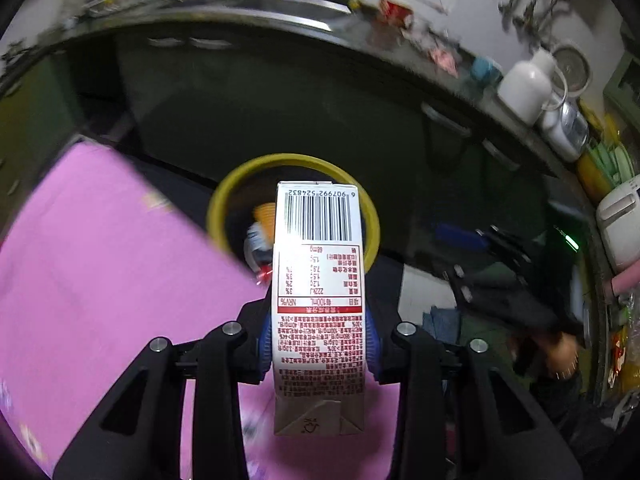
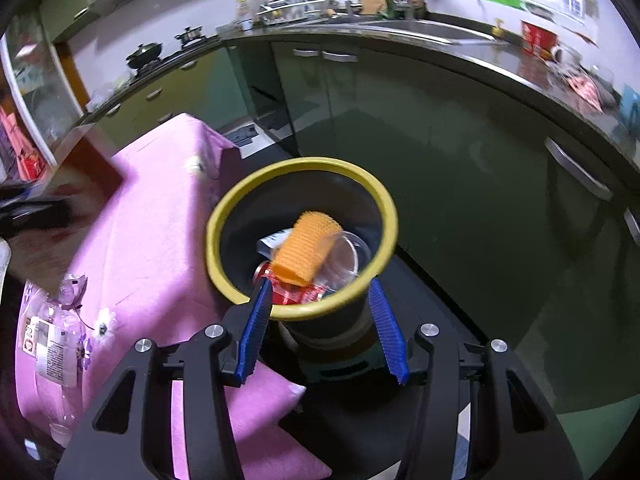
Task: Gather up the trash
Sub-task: 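Carry the milk carton over the bin and drop it with the left gripper, then grasp the clear labelled plastic bottle with the right gripper and lift it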
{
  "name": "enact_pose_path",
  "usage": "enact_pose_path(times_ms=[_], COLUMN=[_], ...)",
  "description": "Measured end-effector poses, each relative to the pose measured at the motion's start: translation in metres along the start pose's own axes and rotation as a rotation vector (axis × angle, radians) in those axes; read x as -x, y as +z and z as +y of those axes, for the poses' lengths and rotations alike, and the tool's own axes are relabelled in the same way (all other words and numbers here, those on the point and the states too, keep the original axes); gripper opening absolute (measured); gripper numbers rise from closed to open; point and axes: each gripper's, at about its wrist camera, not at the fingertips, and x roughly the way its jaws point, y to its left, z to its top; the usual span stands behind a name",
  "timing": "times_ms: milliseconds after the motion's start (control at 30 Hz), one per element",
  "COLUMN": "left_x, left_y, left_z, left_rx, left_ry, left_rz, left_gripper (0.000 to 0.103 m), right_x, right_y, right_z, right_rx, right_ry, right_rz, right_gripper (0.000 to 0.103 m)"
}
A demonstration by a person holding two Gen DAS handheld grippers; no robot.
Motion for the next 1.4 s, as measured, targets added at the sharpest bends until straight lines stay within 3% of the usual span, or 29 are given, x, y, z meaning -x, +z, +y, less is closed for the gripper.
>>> enact_pose_path(times_ms=[100, 233, 267, 333, 367, 500, 633, 700, 833, 1000, 1200, 1300, 1400], left_x=[-0.052, -0.104, -0.112, -0.123, -0.126, -0.106, -0.043, 0.002, 0.077, 0.156, 0.209, 0.219, 0.220], left_y=[0.034, 0.062, 0.066, 0.071, 0.073, 0.070, 0.050, 0.030, -0.022, -0.117, -0.226, -0.269, -0.303], left_z=[-0.010, -0.005, -0.002, 0.007, 0.012, 0.018, 0.023, 0.027, 0.040, 0.068, 0.095, 0.100, 0.105], left_rx=[-0.005, 0.018, 0.031, 0.054, 0.063, 0.060, 0.075, 0.098, 0.147, 0.227, 0.371, 0.452, 0.519], left_ry=[-0.011, 0.057, 0.068, 0.098, 0.118, 0.137, 0.113, 0.100, 0.087, 0.172, 0.338, 0.382, 0.413], left_rz=[0.063, 0.086, 0.089, 0.093, 0.087, 0.055, -0.041, -0.124, -0.263, -0.444, -0.594, -0.636, -0.650], left_gripper=[0.034, 0.036, 0.040, 0.059, 0.059, 0.059, 0.062, 0.068, 0.070, 0.076, 0.085, 0.086, 0.086], right_x=[0.002, 0.004, 0.004, 0.003, 0.002, 0.002, 0.003, 0.004, 0.008, 0.019, 0.024, 0.022, 0.018], right_y=[-0.007, -0.017, -0.020, -0.024, -0.024, -0.024, -0.021, -0.019, -0.014, -0.008, -0.011, -0.016, -0.020], right_z=[-0.017, -0.031, -0.034, -0.037, -0.039, -0.036, -0.019, -0.006, 0.027, 0.085, 0.164, 0.202, 0.237], right_rx=[-0.044, -0.085, -0.089, -0.096, -0.098, -0.093, -0.055, -0.028, 0.034, 0.134, 0.223, 0.237, 0.242], right_ry=[-0.003, -0.009, -0.011, -0.016, -0.020, -0.018, -0.004, 0.008, 0.035, 0.105, 0.283, 0.376, 0.408], right_rz=[0.007, 0.022, 0.030, 0.040, 0.045, 0.054, 0.059, 0.065, 0.078, 0.122, 0.276, 0.384, 0.471], right_gripper=[0.051, 0.051, 0.051, 0.055, 0.056, 0.056, 0.056, 0.056, 0.056, 0.056, 0.061, 0.065, 0.070])
